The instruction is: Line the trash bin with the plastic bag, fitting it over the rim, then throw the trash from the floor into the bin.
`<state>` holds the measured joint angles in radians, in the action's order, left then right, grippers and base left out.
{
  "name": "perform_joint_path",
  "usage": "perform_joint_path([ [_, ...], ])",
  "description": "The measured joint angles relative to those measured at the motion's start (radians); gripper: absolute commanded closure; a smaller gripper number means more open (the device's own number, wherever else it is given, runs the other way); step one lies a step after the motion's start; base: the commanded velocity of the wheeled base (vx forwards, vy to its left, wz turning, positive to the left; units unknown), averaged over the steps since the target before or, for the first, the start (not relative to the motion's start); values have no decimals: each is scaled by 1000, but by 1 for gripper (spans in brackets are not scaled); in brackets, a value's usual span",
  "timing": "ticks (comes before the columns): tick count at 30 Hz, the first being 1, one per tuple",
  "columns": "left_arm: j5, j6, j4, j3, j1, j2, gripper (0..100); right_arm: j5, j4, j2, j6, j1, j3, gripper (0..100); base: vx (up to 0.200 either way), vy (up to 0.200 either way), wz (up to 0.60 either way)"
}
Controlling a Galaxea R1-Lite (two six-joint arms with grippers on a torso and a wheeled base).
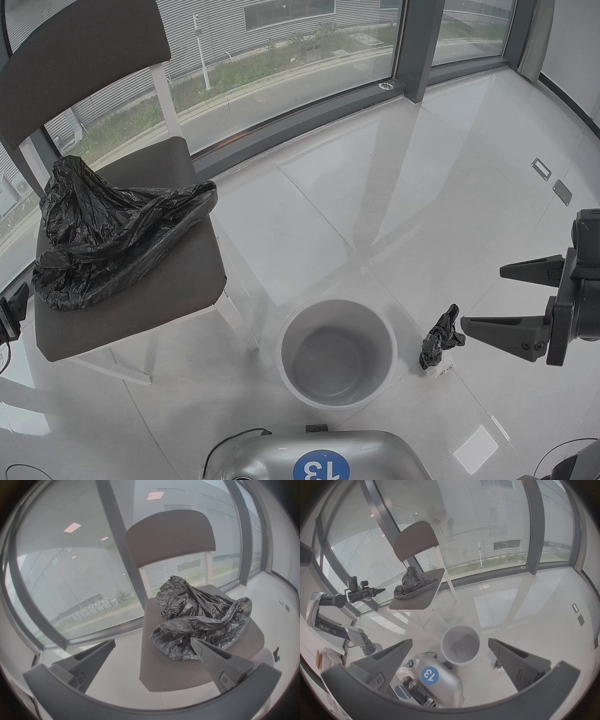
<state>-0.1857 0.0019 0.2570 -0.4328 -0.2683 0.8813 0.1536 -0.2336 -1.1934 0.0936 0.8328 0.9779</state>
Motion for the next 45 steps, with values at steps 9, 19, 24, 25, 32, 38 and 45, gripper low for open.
perform_joint_path([
  [9, -26, 125, 61, -91, 112, 196, 0, -11, -6, 53, -8, 6, -13, 0, 0, 0, 0],
  [19, -41, 144, 101, -110, 150, 316, 0, -40, -9, 105, -17, 13, -27, 0, 0, 0, 0],
  [24, -51, 135, 117, -116, 141, 353, 0, -40, -7, 123, -22, 24, -27, 0, 0, 0, 0],
  [25, -51, 133, 126, -119, 139, 360, 0, -39, -7, 126, -22, 31, -26, 0, 0, 0, 0],
  [32, -51, 119, 171, -161, 135, 427, 0, -31, -3, 134, -23, 66, -22, 0, 0, 0, 0],
  [38, -65, 115, 175, -197, 139, 484, 0, -36, -1, 134, -23, 76, -25, 0, 0, 0, 0],
  [45, -69, 115, 180, -193, 132, 506, 0, -40, 0, 132, -22, 97, -29, 0, 0, 0, 0],
])
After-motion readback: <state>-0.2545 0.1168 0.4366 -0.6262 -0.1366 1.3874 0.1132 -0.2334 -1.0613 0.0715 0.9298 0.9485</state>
